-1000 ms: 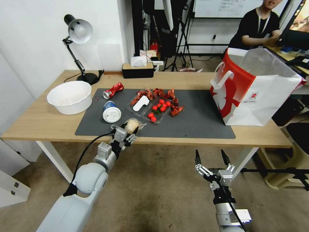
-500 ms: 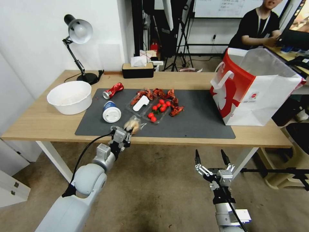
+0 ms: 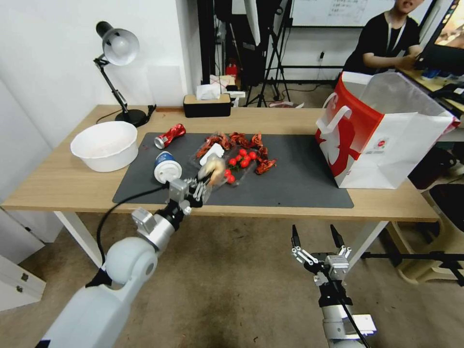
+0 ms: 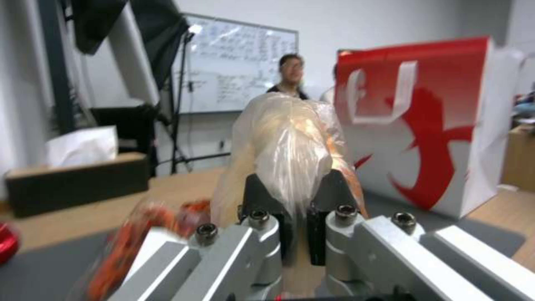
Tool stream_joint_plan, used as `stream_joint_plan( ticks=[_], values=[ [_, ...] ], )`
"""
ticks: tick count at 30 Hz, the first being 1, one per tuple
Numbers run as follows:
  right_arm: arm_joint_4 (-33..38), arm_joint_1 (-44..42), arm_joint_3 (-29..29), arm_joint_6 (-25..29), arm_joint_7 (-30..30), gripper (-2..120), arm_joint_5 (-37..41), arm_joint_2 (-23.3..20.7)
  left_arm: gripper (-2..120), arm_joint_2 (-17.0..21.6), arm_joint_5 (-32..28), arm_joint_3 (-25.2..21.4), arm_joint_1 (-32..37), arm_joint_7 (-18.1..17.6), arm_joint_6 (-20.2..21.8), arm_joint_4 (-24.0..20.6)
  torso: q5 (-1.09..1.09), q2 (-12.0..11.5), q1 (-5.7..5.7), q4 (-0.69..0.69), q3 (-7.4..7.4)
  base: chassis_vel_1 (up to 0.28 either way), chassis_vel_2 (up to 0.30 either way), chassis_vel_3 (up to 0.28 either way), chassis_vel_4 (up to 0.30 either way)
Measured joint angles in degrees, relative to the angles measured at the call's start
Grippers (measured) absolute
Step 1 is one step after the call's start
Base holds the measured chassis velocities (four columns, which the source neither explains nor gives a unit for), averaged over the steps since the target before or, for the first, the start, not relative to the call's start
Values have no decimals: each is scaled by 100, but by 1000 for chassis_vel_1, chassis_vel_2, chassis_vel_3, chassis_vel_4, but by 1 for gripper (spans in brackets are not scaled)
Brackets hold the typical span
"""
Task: Pick up the trash from the table and place it into the takeout bag.
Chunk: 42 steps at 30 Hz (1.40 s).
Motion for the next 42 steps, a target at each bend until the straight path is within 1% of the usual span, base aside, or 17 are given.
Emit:
stream_joint_plan(
  ticks=[5, 14, 15, 16, 17, 19, 20, 23, 24, 28, 29, 32, 33, 36, 39, 41, 42],
  values=[
    [14, -2, 0, 4, -10, 100, -1, -5, 3, 83, -204, 71, -204, 121, -33, 30, 0, 0, 0, 0, 0, 0, 0, 0, 0],
    [26, -11, 8, 7, -21, 100, -2, -7, 3, 231, -711, 392, -1077, 239, 15, 211, 0, 0, 0, 0, 0, 0, 0, 0, 0],
    [22, -12, 11, 8, -25, 100, -3, 9, 3, 238, -899, 684, -1667, 241, 59, 379, 0, 0, 0, -2, 0, 0, 0, 0, 0],
    [22, -12, 11, 8, -25, 100, -3, 9, 3, 238, -899, 684, -1667, 241, 59, 379, 0, 0, 0, -2, 0, 0, 0, 0, 0],
    [18, -11, 10, 8, -26, 100, -5, 16, 3, 221, -971, 859, -1953, 237, 64, 503, 0, 0, 0, 1, 0, 0, 0, 0, 0],
    [2, -8, 11, 6, -22, 100, -12, 22, 3, 135, -1160, 1321, -2599, 223, 76, 828, 1, 0, 1, -1, 0, 0, 0, 0, 0],
    [2, -8, 11, 6, -22, 100, -12, 22, 3, 135, -1160, 1321, -2599, 223, 76, 828, 1, 0, 1, -1, 0, 0, 0, 0, 0],
    [-29, -6, 43, -1, -19, 100, -13, 21, 3, -199, -1388, 2095, -3735, 183, 83, 1500, 0, 0, 0, 0, 0, 0, 0, 0, 0],
    [-29, -6, 43, -1, -19, 100, -13, 21, 3, -199, -1388, 2095, -3735, 183, 83, 1500, 0, 0, 0, 0, 0, 0, 0, 0, 0],
    [-146, 16, 40, 0, -5, 100, -44, 77, 3, -972, -1522, 2851, -4984, 93, 55, 2553, 3, -1, 1, -3, 0, 0, 0, 0, 0],
    [-146, 16, 40, 0, -5, 100, -44, 77, 3, -972, -1522, 2851, -4984, 93, 55, 2553, 3, -1, 1, -3, 0, 0, 0, 0, 0],
    [-144, 18, 33, 1, -4, 100, -64, 113, 3, -1447, -1560, 3263, -5610, 104, -7, 3134, 2, 0, 1, -1, 0, 0, 0, 0, 0],
    [-144, 18, 33, 1, -4, 100, -64, 113, 3, -1447, -1560, 3263, -5610, 104, -7, 3134, 2, 0, 1, -1, 0, 0, 0, 0, 0],
    [-119, 12, 52, 6, -3, 100, -66, 116, 3, -1954, -1569, 3567, -6127, 112, -30, 3756, 1, 1, 0, 0, 0, 0, 0, 0, 0],
    [-119, 7, 56, 11, -2, 100, -67, 116, 3, -2145, -1554, 3697, -6296, 84, -32, 4023, 1, 1, 0, 0, 0, 0, 0, 0, 0],
    [-118, -4, 76, 29, 0, 100, -66, 99, 3, -2529, -1358, 3986, -6651, -16, -81, 4689, 2, 1, 0, -1, 0, 0, 0, 0, 0],
    [-118, -4, 76, 29, 0, 100, -66, 99, 3, -2529, -1358, 3986, -6651, -16, -81, 4689, 2, 1, 0, -1, 0, 0, 0, 0, 0]
  ],
)
